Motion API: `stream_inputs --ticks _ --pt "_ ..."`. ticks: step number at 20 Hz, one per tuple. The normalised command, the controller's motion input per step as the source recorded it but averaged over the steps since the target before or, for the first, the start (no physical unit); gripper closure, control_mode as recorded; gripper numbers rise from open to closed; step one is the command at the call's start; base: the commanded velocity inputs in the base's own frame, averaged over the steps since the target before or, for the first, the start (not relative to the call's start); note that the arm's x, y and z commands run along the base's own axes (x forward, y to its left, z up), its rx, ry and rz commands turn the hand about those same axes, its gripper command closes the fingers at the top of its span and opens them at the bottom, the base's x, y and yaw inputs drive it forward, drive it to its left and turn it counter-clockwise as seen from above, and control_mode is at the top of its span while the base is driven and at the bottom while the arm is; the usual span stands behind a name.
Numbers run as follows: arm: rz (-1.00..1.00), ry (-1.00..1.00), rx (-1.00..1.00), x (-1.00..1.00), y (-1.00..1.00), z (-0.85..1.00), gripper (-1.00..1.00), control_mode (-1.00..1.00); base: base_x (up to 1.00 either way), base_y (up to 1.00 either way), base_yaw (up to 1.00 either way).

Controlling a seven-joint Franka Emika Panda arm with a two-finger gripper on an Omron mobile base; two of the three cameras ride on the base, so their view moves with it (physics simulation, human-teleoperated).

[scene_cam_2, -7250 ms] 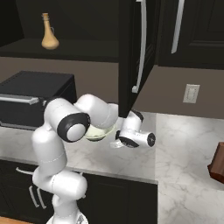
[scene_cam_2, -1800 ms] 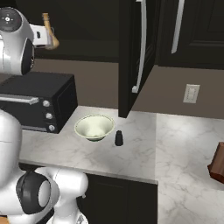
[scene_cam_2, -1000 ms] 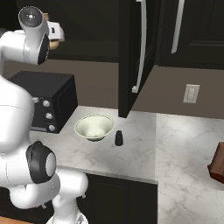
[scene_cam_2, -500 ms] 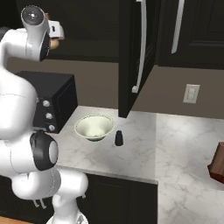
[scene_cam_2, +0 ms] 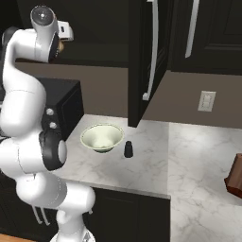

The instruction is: Retrieve the bottle and the shaker from the cabinet and place them next to the mixing bowl on the counter. Then add garlic from the fridge to the mixing bowl.

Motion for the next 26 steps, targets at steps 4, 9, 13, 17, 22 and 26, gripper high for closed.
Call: stream_inputs --ticks 4,9,13,17,22,26 --pt "0.00 0.00 0.00 0.23 0.00 0.03 -1.00 -1.00 0.00 0.00 0.00" --pt "0.00 0.00 0.00 0.39 0.00 0.00 -1.00 -1.00 0.00 0.00 0.00" --pt "0.00 0.00 0.00 0.39 0.00 0.00 -1.00 -1.00 0.00 0.00 0.00" --pt "0.00 0.00 0.00 0.31 0.00 0.02 -1.00 -1.00 0.00 0.00 0.00" --pt "0.01 0.00 0.00 0.18 0.01 0.02 -1.00 -1.00 0.00 0.00 0.00" --pt "0.06 0.00 0.00 0.09 0.00 0.00 -1.00 -1.00 0.00 0.00 0.00"
